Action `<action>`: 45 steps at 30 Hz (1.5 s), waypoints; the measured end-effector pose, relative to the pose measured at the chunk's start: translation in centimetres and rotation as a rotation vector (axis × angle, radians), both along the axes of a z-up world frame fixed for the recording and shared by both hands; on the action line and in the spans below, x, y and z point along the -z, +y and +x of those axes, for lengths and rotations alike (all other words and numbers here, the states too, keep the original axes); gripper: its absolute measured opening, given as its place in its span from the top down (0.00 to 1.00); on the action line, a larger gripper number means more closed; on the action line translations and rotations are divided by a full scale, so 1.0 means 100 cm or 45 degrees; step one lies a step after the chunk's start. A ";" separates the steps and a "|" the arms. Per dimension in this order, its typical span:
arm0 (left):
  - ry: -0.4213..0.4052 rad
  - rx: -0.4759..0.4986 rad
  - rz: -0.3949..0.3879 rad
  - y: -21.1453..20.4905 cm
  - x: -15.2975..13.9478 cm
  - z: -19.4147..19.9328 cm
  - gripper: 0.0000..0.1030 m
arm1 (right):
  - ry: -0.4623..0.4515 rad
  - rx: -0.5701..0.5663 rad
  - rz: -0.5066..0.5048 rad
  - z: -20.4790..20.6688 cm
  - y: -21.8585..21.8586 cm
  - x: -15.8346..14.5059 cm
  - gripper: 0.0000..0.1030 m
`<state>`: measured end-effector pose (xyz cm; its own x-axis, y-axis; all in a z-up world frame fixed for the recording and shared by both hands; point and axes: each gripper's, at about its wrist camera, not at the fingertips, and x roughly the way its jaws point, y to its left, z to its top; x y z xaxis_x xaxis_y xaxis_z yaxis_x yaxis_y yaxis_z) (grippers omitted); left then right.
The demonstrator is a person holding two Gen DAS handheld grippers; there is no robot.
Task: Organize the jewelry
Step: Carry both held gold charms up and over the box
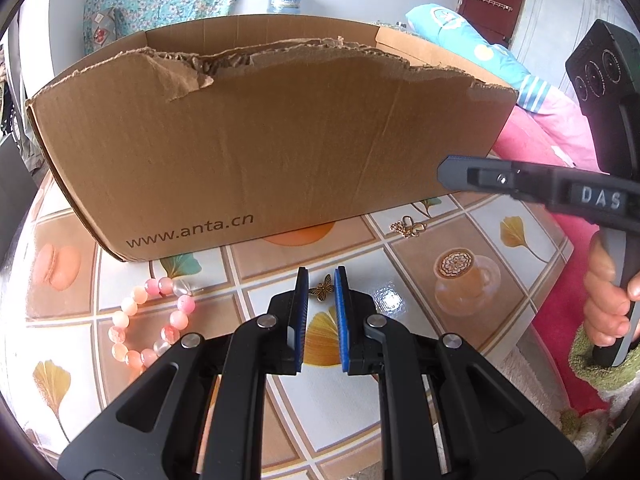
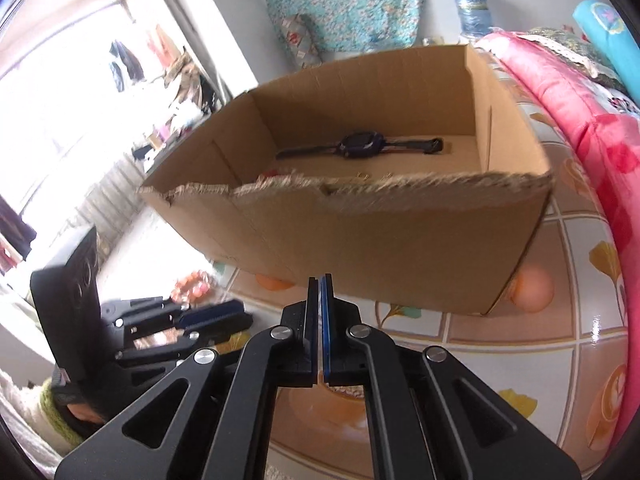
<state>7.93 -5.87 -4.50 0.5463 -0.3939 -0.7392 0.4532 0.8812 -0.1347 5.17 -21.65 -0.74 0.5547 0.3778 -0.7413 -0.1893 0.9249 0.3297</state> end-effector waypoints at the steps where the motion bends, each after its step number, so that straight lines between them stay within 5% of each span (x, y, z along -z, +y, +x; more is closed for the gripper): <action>1: 0.001 0.002 0.001 0.000 0.000 0.000 0.88 | 0.020 -0.030 -0.022 0.002 0.004 0.003 0.96; 5: -0.003 0.002 0.000 0.000 -0.001 -0.001 0.88 | 0.030 -0.100 -0.143 0.005 0.020 0.010 0.71; 8: -0.003 -0.003 -0.005 0.001 -0.001 0.000 0.88 | 0.030 -0.147 -0.235 0.006 0.031 0.018 0.71; 20: 0.004 -0.001 -0.014 0.003 0.000 0.002 0.88 | 0.026 -0.238 -0.415 0.008 0.045 0.025 0.96; 32: -0.002 0.001 -0.022 0.005 0.002 0.000 0.88 | 0.027 -0.077 -0.020 0.008 0.002 -0.003 0.99; 45: -0.042 -0.005 -0.106 0.021 -0.019 -0.014 0.88 | -0.089 -0.058 0.075 -0.012 -0.008 -0.042 0.99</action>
<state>6.53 -3.77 -2.64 0.5713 -0.4512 -0.6856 0.4555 0.8692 -0.1924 4.02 -22.42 3.46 0.5853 0.4457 -0.6773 -0.2550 0.8941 0.3681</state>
